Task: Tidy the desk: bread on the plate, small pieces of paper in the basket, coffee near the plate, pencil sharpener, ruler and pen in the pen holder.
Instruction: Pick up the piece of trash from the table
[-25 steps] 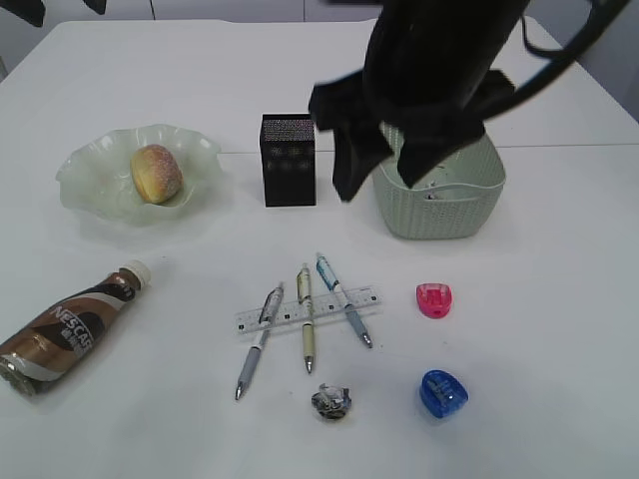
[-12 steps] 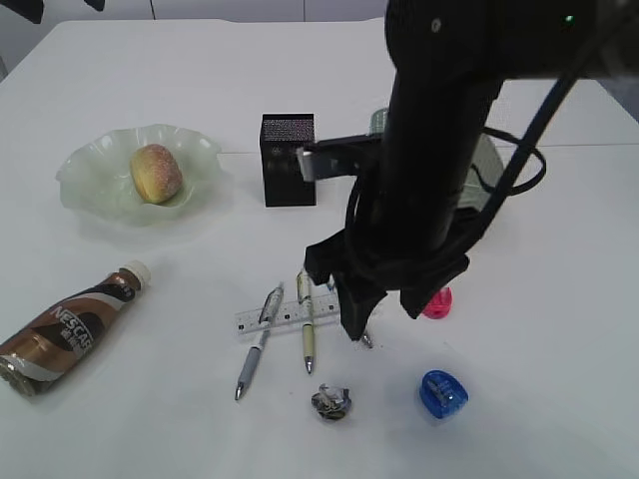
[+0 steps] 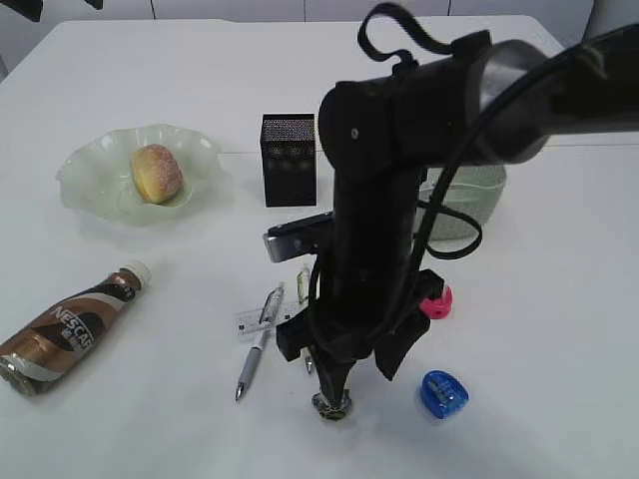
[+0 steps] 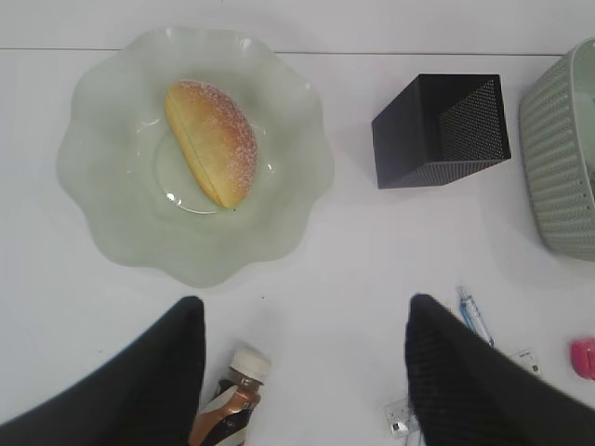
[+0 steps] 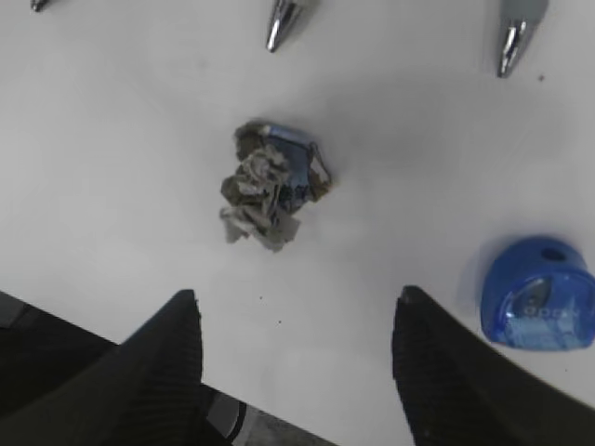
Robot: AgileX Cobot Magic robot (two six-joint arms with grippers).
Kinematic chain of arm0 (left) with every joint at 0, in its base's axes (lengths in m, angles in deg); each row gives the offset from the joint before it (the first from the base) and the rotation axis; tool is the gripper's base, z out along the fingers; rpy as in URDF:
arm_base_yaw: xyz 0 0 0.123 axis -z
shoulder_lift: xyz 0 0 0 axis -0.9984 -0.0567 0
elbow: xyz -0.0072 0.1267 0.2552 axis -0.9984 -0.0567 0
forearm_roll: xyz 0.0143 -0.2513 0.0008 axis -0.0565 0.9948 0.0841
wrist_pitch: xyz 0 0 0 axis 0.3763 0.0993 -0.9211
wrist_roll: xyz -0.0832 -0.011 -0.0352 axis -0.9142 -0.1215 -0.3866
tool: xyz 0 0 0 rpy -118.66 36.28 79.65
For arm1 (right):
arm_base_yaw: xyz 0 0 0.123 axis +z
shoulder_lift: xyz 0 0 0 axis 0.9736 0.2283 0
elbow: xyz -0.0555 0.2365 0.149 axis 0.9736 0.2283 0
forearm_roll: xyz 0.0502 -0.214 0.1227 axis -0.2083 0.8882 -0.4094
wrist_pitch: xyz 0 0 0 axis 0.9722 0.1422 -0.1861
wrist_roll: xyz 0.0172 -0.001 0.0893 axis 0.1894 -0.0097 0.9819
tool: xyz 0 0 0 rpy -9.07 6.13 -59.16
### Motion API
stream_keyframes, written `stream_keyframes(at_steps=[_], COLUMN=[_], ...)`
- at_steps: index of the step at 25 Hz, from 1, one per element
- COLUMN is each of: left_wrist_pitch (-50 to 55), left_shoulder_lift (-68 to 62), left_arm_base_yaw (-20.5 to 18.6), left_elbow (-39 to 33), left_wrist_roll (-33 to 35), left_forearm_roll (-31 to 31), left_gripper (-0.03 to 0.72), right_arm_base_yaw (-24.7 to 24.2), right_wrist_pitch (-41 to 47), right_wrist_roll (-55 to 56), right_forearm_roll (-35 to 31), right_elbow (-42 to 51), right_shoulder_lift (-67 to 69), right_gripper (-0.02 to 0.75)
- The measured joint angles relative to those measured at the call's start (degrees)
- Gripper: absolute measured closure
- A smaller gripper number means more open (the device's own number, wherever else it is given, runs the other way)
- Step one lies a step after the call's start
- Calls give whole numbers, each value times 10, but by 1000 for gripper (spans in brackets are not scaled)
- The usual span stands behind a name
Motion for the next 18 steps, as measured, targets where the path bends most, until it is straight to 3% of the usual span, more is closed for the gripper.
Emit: stream_keyframes(at_steps=[18], left_wrist_pitch=[0], left_shoulder_lift=[0], left_arm_base_yaw=[0], left_elbow=[0], left_wrist_roll=[0], left_forearm_roll=[0], left_gripper=[192], right_arm_base_yaw=[5], right_wrist_pitch=[-96], right_wrist_roll=[-20], right_forearm_roll=[-6], right_elbow=[0], right_shoulder_lift=[49], right_gripper=[268])
